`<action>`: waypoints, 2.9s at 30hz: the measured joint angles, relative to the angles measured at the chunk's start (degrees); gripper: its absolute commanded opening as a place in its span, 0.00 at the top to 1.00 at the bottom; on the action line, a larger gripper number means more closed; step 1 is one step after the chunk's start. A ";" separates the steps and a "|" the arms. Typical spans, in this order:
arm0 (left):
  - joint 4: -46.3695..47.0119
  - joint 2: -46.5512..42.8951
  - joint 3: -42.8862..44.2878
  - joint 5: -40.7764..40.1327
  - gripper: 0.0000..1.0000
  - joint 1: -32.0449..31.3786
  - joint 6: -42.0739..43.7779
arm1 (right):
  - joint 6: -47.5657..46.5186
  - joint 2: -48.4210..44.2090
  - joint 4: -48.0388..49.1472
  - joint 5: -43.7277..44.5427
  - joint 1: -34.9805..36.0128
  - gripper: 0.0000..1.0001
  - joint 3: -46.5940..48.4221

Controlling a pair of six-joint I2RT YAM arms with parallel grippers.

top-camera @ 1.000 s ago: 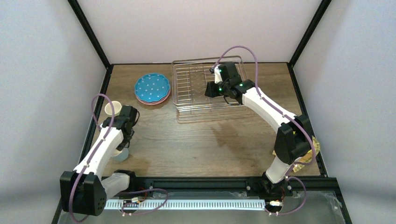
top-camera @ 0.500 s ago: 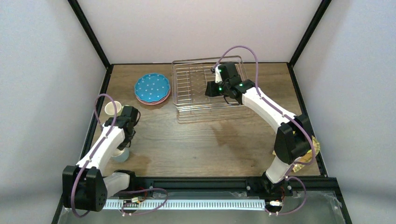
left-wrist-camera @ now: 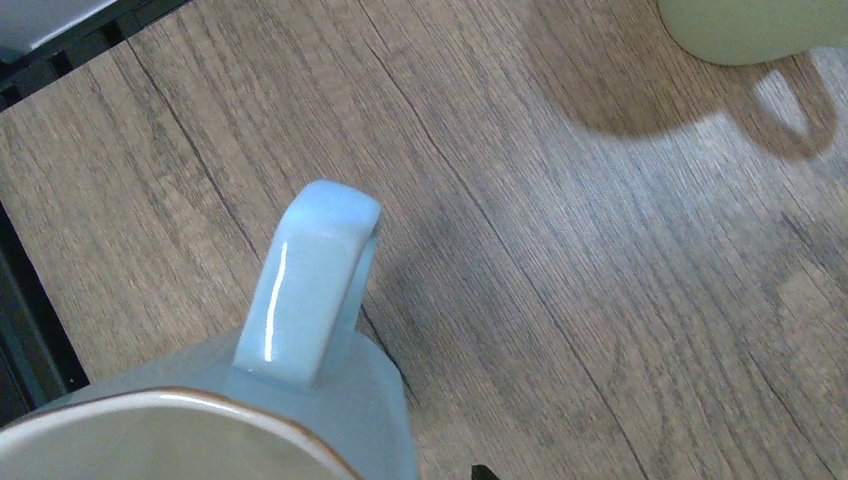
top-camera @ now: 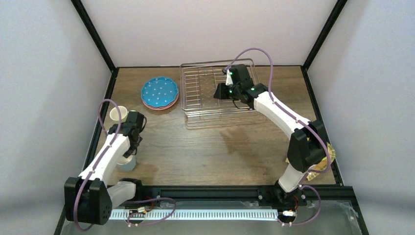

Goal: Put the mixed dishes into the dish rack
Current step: Grab the cup from the corner of the board, then pass from the left arm to the right

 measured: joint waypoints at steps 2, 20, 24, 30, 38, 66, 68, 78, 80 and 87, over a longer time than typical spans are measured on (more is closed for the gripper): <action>-0.17 -0.42 -0.09 0.26 0.73 0.00 0.04 | 0.74 0.00 -0.04 0.02 0.00 0.35 0.00; -2.60 -3.56 -0.59 2.73 0.97 0.22 0.39 | 2.12 -0.63 -0.83 0.92 0.00 0.62 -0.96; -3.17 -4.17 0.42 5.33 0.97 0.22 0.59 | 2.23 -1.42 -0.94 0.94 0.00 0.62 -1.51; -2.75 -4.52 5.03 10.45 0.97 0.20 2.16 | 1.92 -2.34 -1.18 1.84 0.00 0.38 -1.40; 1.97 -4.55 12.83 21.05 0.97 0.22 5.27 | 1.14 -2.40 -3.52 2.91 -0.85 0.23 1.73; 48.50 -7.06 7.02 64.08 0.97 -4.46 2.62 | 16.44 -2.32 31.26 -33.90 -5.31 0.01 -9.01; 52.09 -6.01 6.78 65.13 0.97 -7.08 1.38 | 18.34 -1.38 34.38 -35.69 -5.16 0.01 -9.03; 66.31 2.25 7.21 67.95 0.97 -14.14 -2.32 | 21.59 2.21 40.04 -40.92 -3.74 0.01 -8.76; 67.84 3.13 7.30 68.24 0.97 -14.23 -3.02 | 21.62 2.21 40.50 -41.18 -3.80 0.01 -8.76; 72.13 6.01 7.65 69.09 0.97 -14.34 -4.55 | 21.57 2.21 41.35 -42.45 -4.24 0.01 -8.39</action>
